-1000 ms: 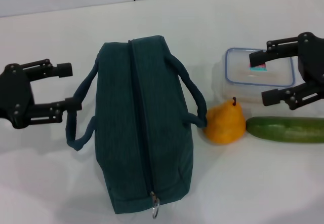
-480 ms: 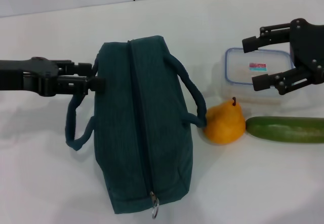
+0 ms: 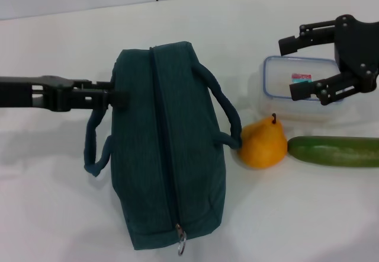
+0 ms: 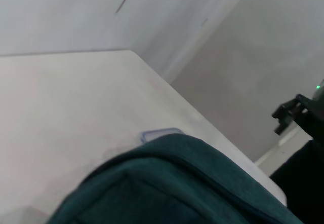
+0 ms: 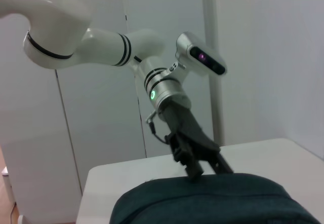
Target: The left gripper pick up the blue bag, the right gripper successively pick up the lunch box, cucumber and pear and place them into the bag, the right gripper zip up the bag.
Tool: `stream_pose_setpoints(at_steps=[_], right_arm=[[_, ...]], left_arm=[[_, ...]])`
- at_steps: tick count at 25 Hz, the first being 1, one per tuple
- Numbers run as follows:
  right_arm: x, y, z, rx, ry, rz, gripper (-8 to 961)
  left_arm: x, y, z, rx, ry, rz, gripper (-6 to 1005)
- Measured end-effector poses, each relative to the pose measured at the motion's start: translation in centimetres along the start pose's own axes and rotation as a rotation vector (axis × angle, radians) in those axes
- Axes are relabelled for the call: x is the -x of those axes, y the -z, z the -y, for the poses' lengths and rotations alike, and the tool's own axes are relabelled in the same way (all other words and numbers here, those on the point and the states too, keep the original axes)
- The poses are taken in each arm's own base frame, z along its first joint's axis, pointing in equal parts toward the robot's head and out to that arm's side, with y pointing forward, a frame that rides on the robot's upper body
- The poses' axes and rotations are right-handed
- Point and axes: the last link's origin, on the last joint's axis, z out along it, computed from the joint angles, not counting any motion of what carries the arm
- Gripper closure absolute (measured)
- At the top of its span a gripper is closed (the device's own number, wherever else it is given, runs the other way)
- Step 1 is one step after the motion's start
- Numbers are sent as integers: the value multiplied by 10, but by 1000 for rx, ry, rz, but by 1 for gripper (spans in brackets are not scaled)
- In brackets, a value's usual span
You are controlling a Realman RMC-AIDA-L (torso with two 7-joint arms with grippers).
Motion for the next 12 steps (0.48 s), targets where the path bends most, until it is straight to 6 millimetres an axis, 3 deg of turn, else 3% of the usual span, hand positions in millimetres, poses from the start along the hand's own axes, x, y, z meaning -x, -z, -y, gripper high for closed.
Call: stream_pose_setpoints(at_steps=[12], right_arm=[[-1,-6,3,-32,1,25,132]], left_arm=[[6,-6,1,29,0,5,246]])
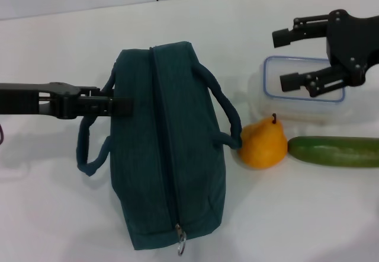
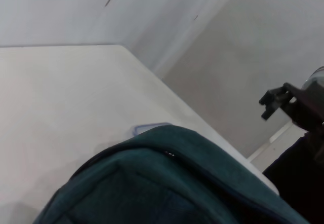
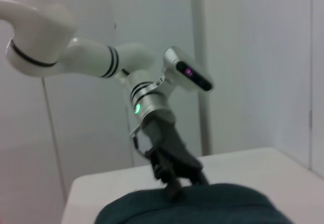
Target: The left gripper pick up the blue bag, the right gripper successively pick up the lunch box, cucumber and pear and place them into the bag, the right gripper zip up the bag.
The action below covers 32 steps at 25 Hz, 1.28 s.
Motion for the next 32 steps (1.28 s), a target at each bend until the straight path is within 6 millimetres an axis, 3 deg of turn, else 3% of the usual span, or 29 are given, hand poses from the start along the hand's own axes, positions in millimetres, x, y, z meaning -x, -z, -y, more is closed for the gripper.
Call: stream_pose_setpoints(at_steps=[8,14,16,22,28,32], right_arm=[[-8,0,2,-71,-25,31,133],[-15,-1,-2,-79,-46,44,133],[-18,-2,-3,-94,-62,58,133],[-42,-4,-9,-191,-132,85,134],[-61,7,-29,-184,-158,71,134],[-64,30,-42,-130,-199,56,135]], left_arm=[[3,2,6,-34,-103,-67,301],[6,-4,10,-34,-107,-60,513],[6,-6,10,-33,-104,-24,718],[7,-17,8,-3,-138,22,909],[6,-19,9,3,-188,-7,911],[7,-21,8,13,-255,-25,912]])
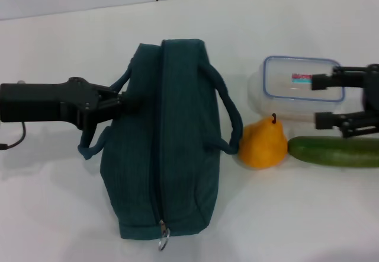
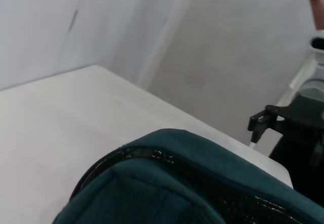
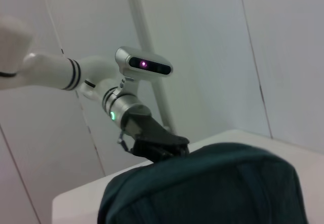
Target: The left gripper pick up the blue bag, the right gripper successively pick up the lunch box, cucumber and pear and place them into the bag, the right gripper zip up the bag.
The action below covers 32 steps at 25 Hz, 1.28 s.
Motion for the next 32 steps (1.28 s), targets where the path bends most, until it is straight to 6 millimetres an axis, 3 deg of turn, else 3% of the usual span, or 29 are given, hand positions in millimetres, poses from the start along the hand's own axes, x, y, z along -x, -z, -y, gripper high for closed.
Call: stream_pose_setpoints(at_steps=[5,10,22,32], right_arm=[[-12,27,2,-64,-128,-50,135],[-25,33,8,-136,-204,-86,135],[-45,8,32,-243,-297,-228,136],[-40,-15,44,-227,-303,-288,137]], left_arm=[[-4,-7,1,11,-52,-3,930],[-7,-14,3,14,-60,-4,944],[-5,-10,6,-16,-62,-24,952],[-5,-7,13,-61,-72,-23,952]])
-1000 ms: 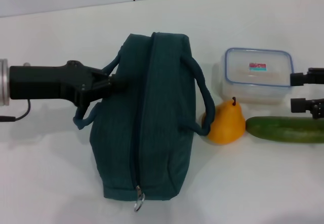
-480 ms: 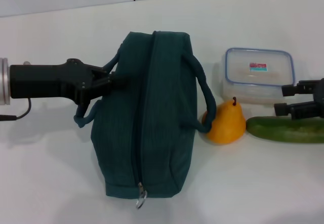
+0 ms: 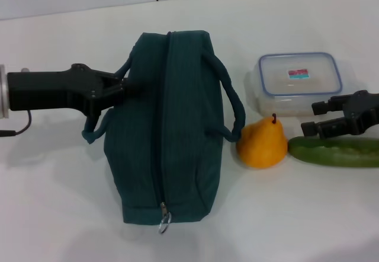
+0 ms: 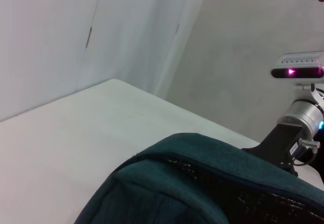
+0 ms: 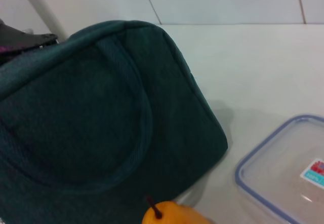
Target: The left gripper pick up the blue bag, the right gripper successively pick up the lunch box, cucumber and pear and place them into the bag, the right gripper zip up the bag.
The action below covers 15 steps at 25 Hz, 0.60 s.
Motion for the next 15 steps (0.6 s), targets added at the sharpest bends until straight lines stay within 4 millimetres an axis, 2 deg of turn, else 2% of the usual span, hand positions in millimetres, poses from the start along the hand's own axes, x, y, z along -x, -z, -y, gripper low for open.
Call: stream_pose_setpoints(at_steps=[15], right_arm=[[13,6,25,-159,-29,49,138]], left_arm=[[-9,5,5,-14,-25,-11,952]])
